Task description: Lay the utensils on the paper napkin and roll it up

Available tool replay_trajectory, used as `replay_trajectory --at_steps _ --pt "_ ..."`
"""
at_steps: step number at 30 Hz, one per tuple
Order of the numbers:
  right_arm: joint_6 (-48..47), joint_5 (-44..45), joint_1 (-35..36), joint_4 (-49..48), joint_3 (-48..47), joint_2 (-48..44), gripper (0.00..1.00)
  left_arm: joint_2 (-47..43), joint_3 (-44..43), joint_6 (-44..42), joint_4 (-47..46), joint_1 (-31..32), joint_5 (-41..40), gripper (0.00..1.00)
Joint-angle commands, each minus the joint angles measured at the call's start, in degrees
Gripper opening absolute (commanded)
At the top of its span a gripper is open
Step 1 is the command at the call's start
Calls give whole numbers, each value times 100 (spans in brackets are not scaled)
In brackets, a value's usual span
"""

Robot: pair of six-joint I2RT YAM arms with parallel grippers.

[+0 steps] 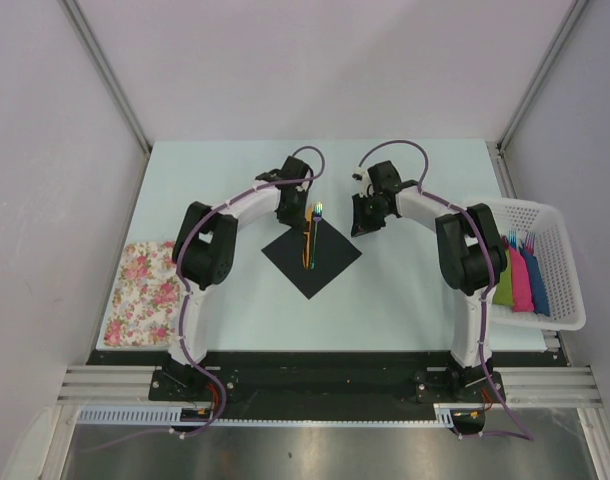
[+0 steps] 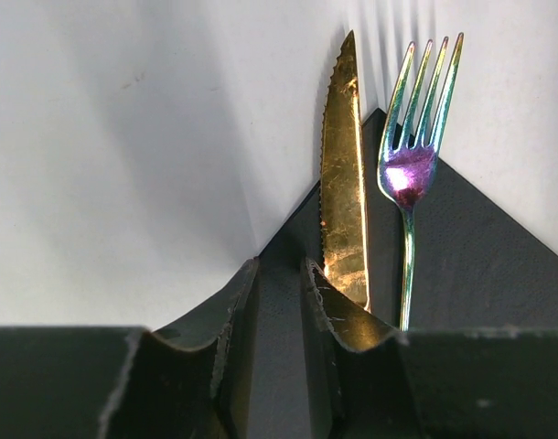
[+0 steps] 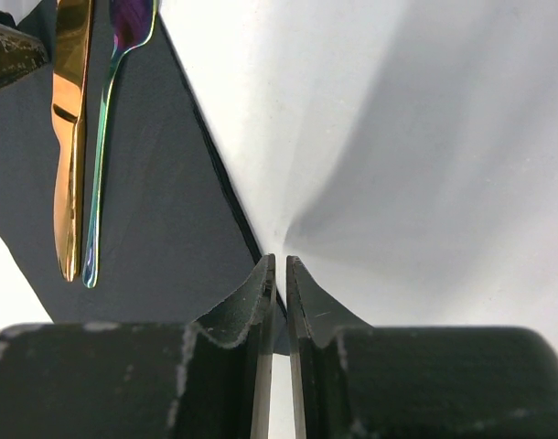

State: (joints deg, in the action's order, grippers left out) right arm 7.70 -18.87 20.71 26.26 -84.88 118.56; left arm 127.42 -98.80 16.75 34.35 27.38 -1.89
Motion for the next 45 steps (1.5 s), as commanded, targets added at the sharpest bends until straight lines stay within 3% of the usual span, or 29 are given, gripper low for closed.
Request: replay_trajectory --at_steps 1,30,39,45 --pt "-6 -37 -58 55 -143 27 14 424 63 196 239 128 -303 30" --pt "-6 -29 -111 63 -160 18 14 434 98 478 292 224 -260 40" --pt "-94 -178 -67 81 -204 -158 13 -875 423 417 -639 75 145 47" --pt "-181 -345 -93 134 -178 -483 14 -1893 1080 -389 -885 75 724 51"
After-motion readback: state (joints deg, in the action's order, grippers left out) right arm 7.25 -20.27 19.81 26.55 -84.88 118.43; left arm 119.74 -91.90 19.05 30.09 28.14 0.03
